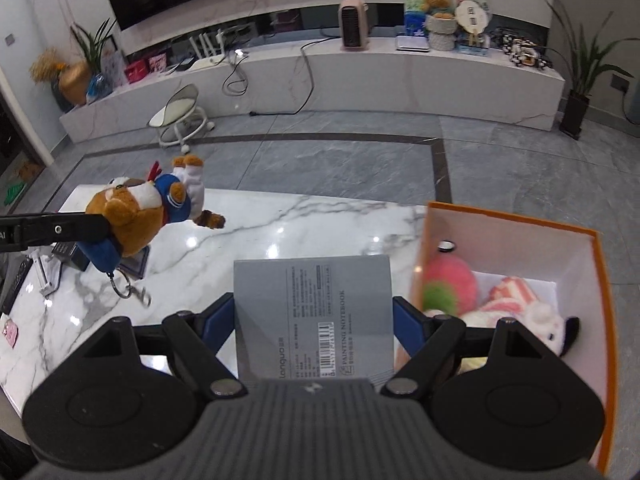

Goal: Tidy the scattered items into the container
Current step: 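Carry the dog plush and grey booklet into the orange box and release them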

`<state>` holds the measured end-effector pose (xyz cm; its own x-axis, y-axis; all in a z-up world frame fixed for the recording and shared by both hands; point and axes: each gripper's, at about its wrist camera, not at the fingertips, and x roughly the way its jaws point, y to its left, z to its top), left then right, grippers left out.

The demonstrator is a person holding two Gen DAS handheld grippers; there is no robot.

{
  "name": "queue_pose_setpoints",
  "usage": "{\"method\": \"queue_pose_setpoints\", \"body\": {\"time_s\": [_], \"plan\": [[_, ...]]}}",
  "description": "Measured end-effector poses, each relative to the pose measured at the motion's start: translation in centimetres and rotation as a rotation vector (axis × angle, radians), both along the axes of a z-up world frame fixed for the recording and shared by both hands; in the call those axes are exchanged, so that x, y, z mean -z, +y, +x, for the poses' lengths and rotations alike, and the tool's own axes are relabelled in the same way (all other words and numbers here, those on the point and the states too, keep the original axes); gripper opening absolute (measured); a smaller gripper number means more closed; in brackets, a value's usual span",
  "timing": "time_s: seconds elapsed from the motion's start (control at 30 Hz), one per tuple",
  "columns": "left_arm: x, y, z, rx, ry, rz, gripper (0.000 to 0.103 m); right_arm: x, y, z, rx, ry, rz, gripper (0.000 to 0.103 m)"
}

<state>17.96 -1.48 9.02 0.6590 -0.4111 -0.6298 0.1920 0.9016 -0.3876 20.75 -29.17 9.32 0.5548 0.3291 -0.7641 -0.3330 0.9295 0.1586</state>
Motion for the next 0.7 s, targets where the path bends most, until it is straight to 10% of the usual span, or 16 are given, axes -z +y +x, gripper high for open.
{"method": "queue_pose_setpoints", "body": {"time_s": [0.7], "plan": [[-3.8,-15.0,1.0,0.227,-0.075,0.058,0.052,-2.6,-12.2,-3.5,0.232,-0.077,0.105,0.083]]}}
